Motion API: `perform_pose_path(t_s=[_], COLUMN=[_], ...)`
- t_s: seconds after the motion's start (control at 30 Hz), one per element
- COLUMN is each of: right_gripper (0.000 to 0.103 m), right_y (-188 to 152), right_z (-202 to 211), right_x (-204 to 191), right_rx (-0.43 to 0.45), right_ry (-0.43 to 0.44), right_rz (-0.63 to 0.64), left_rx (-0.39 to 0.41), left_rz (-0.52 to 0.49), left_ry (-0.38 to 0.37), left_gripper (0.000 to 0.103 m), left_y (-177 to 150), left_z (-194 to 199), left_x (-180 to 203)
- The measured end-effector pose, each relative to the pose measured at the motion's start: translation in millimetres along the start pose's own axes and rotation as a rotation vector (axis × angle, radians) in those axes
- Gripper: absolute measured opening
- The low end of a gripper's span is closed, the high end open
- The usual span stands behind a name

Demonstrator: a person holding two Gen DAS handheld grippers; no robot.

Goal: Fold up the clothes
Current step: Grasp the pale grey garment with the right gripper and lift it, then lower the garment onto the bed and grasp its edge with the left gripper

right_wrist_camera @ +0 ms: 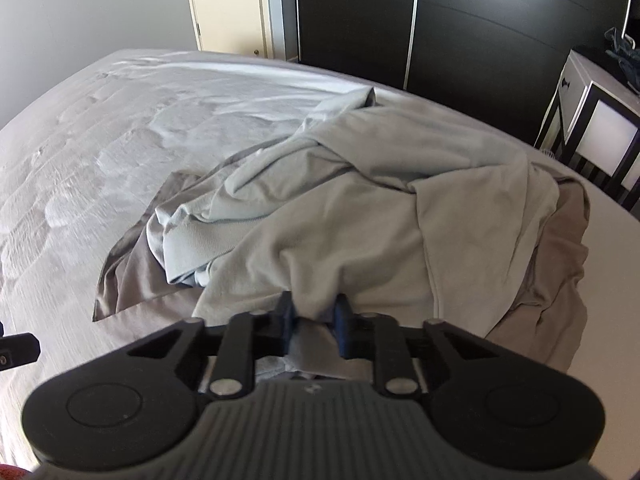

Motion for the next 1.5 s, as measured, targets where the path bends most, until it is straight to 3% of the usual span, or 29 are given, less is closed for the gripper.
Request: perform_pose_path(t_s=[0.1,0.3,0.53,0.8,1.1,1.27,1.37,1.5], right_gripper=[0.010,0.009,0.009,0.009,0.009,0.009,0.009,0.012], right_y=[5,34,53,45,-20,-77,-112,-145], right_z=[10,43,72,120,186,201,194,166], right_x=[-5,-45,-147,-289,-453,-523,-546,-557], right_rx=[0.026,0.122,0.188,0.251,0.231,0.121,0.056,-0.035], right_ry=[-0.006,0.079,0.276,0.515,0.848,0.999,1.013,0.959], right_rz=[0.028,0.087,0.208,0.377,0.555,0.624,0.678,0.693], left_rx=[0.005,0.042,0.097,0.126,0.111,0.062,0.026,-0.018], left_rz=[0.011,0.049,0.115,0.248,0.425,0.545,0.597,0.630], left_ry=[0.013,0.044,0.112,0.264,0.485,0.576,0.584,0.545], left_gripper=[0.059,0.059,0.059,0.059,0.059,0.059,0.059,0.059], left_y=[-2,-4,-16,-57,-151,-215,-248,-274], left_z=[5,29,63,105,160,177,175,160], left_x=[-8,-33,-89,-196,-321,-371,-389,-395])
Point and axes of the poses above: each gripper's, at about its wrist camera, not at the fingertips, and z roughly against the way its jaws point, x to its right, y to its top, the point moved 8 cm from there along -z, roughly the way its jaws point, and after that the axes turned 15 degrees about y, right-handed, at the moved point
